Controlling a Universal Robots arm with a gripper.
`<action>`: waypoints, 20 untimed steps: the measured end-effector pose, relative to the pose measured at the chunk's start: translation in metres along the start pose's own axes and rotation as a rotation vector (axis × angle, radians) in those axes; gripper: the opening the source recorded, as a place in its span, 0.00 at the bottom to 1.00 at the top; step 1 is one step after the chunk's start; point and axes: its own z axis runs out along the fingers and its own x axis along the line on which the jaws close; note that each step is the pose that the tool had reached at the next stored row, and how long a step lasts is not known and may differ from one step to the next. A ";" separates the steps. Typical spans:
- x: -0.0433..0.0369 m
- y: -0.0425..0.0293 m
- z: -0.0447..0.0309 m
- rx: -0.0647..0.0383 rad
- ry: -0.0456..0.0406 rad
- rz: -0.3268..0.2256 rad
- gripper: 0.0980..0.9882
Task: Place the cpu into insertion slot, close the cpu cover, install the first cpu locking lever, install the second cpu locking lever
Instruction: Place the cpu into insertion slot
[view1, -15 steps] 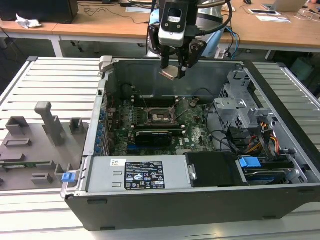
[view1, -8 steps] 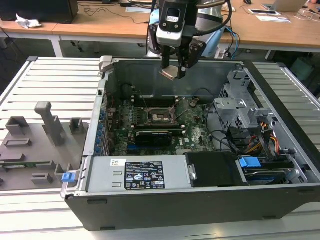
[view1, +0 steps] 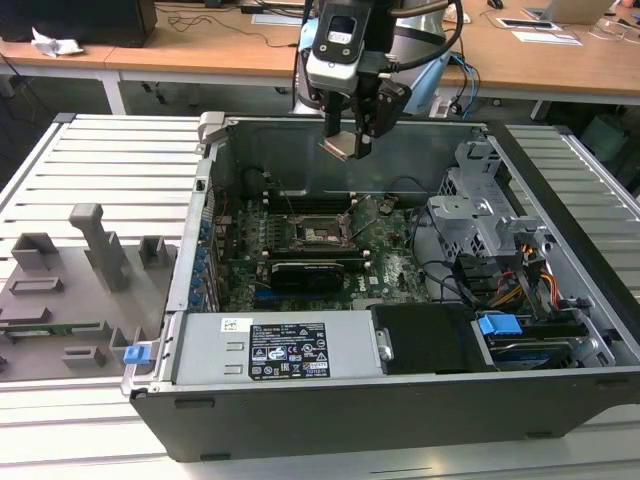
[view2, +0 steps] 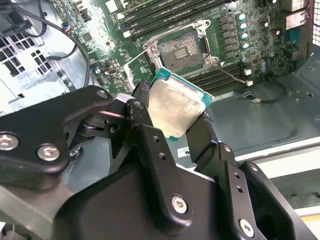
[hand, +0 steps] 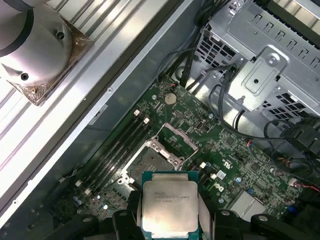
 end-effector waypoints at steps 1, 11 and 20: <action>0.0000 0.0000 0.0000 0.000 -0.0005 0.005 0.49; 0.0000 0.0000 0.0001 -0.002 -0.0076 0.084 0.49; 0.0000 0.0000 0.0002 -0.003 -0.0124 0.138 0.49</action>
